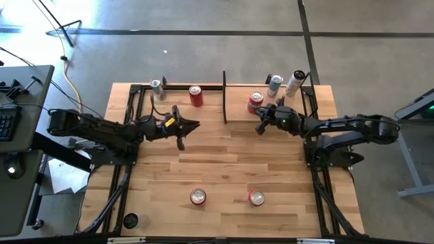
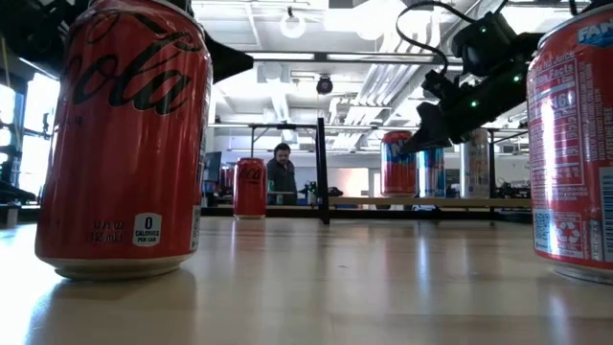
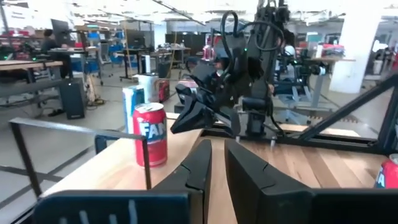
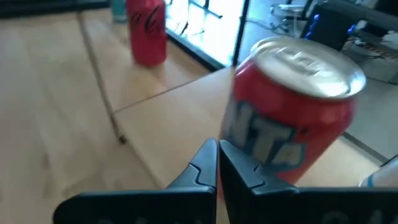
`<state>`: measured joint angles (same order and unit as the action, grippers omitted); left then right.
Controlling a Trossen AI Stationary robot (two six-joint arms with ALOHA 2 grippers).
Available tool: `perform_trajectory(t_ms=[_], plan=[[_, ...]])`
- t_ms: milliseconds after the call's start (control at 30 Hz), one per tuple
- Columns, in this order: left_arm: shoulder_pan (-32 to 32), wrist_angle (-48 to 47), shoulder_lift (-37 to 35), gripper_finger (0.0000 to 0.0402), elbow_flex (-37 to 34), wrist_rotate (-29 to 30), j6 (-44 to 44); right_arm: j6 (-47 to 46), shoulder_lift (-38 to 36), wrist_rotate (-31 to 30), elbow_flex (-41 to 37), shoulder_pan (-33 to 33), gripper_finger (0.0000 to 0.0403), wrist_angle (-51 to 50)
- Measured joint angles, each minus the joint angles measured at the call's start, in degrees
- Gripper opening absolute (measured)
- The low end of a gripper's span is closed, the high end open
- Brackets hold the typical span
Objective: Place canned beverage on shelf
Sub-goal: Put the top red soda can on the shelf
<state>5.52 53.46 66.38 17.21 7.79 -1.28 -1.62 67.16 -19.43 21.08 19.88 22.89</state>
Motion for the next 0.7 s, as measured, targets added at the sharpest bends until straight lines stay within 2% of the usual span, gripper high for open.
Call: perform_trajectory(t_ms=[300, 700], plan=[[0.0, 0.1, -0.1, 0.0022, -0.7, 0.5, -0.1, -0.5, 1.5, 0.1, 0.0, 5.5, 0.0000, 4.4], [0.0, 0.0, -0.1, 0.0021, -0.7, 0.5, 0.0, -1.0, 1.5, 1.1, 0.0, 9.1, 0.0000, 5.1]])
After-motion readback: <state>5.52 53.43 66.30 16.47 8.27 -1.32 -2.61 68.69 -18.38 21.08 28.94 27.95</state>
